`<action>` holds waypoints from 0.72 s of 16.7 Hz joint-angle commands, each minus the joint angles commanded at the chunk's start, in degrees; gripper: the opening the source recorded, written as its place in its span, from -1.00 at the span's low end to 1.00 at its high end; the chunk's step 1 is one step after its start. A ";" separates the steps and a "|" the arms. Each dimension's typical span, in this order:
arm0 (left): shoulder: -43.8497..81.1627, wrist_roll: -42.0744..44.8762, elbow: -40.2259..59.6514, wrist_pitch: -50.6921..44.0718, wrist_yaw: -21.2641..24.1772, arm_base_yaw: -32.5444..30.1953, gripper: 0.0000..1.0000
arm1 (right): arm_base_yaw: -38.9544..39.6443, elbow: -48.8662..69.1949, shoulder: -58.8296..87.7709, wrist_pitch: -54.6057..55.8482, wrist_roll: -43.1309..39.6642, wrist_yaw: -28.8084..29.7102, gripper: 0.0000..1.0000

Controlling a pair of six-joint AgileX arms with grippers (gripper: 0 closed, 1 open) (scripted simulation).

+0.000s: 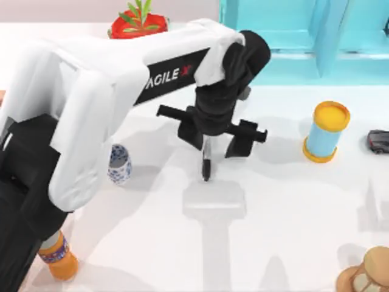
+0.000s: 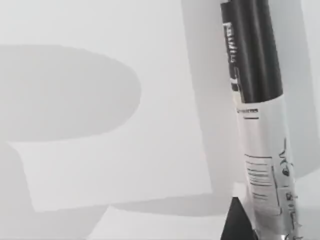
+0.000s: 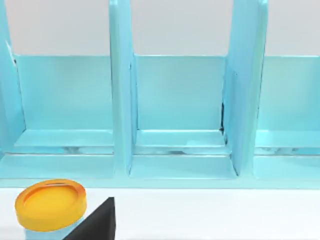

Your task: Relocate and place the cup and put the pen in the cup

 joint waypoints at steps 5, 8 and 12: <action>0.00 0.00 0.00 0.00 0.00 0.00 -1.00 | 0.00 0.00 0.00 0.00 0.00 0.00 1.00; 0.00 0.00 0.00 0.00 0.00 0.00 -1.00 | 0.00 0.00 0.00 0.00 0.00 0.00 1.00; -5.96 -2.28 -1.03 -1.62 3.41 -2.33 -1.00 | 0.00 0.00 0.00 0.00 0.00 0.00 1.00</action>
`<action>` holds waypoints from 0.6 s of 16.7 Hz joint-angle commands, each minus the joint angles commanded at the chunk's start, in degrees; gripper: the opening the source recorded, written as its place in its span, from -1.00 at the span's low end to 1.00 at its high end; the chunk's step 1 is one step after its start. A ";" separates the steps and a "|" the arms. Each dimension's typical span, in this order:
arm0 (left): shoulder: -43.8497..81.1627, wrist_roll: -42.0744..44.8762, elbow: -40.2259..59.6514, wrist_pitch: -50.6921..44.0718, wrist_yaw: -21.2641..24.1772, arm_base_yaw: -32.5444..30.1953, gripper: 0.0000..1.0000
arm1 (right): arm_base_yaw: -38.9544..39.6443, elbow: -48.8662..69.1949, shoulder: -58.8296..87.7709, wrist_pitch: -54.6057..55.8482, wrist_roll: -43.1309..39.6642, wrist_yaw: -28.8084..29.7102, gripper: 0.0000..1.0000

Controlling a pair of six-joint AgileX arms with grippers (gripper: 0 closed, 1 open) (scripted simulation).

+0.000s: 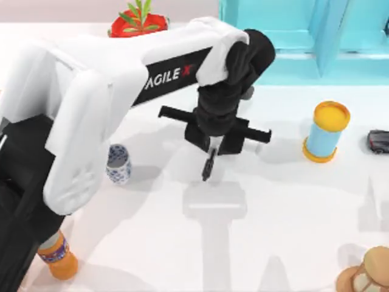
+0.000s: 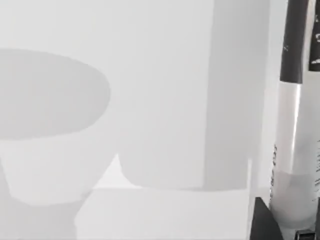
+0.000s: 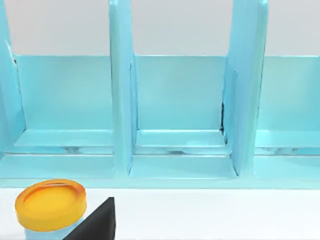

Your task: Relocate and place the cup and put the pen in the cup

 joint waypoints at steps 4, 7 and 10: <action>-9.26 -3.45 -6.19 -3.42 -0.47 -3.35 -1.00 | 0.00 0.00 0.00 0.00 0.00 0.00 1.00; -16.75 -6.42 -11.11 -6.24 -0.58 -6.04 -1.00 | 0.00 0.00 0.00 0.00 0.00 0.00 1.00; -20.15 -7.95 -13.56 -7.72 -0.70 -7.46 -1.00 | 0.00 0.00 0.00 0.00 0.00 0.00 1.00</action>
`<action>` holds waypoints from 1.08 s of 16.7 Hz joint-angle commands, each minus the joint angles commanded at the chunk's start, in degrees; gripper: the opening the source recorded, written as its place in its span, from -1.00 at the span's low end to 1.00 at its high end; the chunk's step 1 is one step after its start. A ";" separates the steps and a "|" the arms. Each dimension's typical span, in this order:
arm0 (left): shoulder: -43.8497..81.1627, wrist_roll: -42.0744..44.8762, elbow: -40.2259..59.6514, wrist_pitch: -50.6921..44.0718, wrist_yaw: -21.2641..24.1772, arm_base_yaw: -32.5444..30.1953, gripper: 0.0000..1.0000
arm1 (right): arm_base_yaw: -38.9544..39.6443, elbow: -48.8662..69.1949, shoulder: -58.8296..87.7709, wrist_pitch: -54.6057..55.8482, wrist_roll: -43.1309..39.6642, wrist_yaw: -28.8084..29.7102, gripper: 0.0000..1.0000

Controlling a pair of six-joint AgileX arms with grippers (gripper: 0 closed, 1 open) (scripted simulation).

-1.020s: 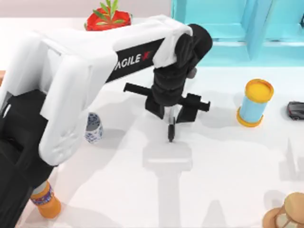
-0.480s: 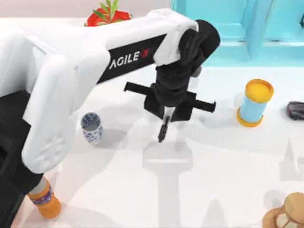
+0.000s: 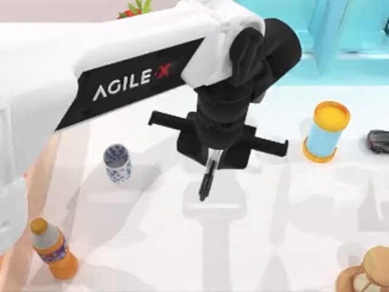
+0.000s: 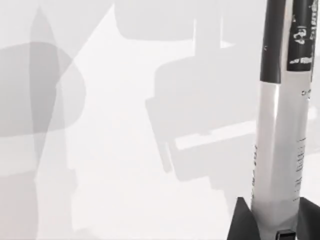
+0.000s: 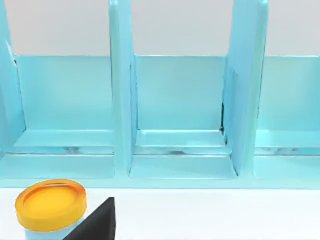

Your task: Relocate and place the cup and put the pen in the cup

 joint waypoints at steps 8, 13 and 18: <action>-1.02 1.34 -2.43 3.51 -0.42 0.77 -1.00 | 0.00 0.00 0.00 0.00 0.00 0.00 1.00; -6.73 6.84 -14.73 20.40 -2.53 2.82 -1.00 | 0.00 0.00 0.00 0.00 0.00 0.00 1.00; -15.60 14.61 -33.38 46.83 -5.79 5.50 -1.00 | 0.00 0.00 0.00 0.00 0.00 0.00 1.00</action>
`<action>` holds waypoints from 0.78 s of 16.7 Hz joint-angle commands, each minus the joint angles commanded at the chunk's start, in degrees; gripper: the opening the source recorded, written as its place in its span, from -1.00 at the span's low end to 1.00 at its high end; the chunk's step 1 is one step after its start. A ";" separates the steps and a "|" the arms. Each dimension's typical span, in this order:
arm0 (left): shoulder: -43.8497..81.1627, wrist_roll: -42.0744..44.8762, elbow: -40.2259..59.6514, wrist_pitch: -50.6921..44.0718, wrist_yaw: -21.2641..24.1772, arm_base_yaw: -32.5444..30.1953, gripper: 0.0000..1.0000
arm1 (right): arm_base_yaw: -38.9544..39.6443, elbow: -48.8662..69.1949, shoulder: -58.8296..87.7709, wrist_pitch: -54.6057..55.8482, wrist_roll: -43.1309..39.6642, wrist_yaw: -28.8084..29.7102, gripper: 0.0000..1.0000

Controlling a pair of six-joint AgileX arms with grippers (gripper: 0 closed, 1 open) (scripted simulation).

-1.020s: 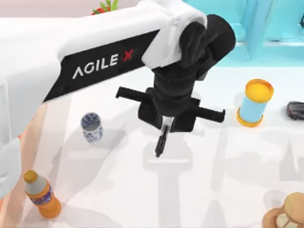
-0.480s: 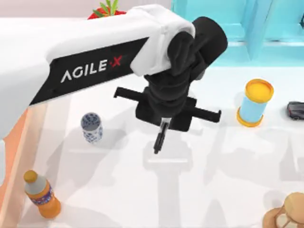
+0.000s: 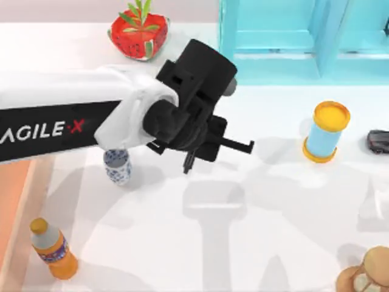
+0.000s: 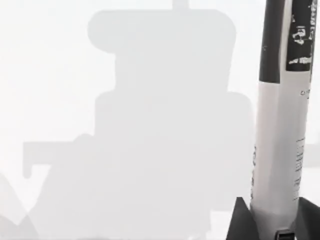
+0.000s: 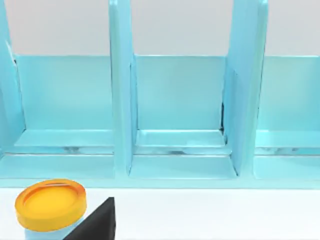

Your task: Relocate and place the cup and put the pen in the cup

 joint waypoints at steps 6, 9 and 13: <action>-12.45 9.46 -24.89 37.05 -4.52 2.84 -1.00 | 0.00 0.00 0.00 0.00 0.00 0.00 1.00; -18.43 13.40 -36.51 55.14 -6.69 3.80 -1.00 | 0.00 0.00 0.00 0.00 0.00 0.00 1.00; -25.29 17.42 -49.41 75.93 -9.16 4.57 -1.00 | 0.00 0.00 0.00 0.00 0.00 0.00 1.00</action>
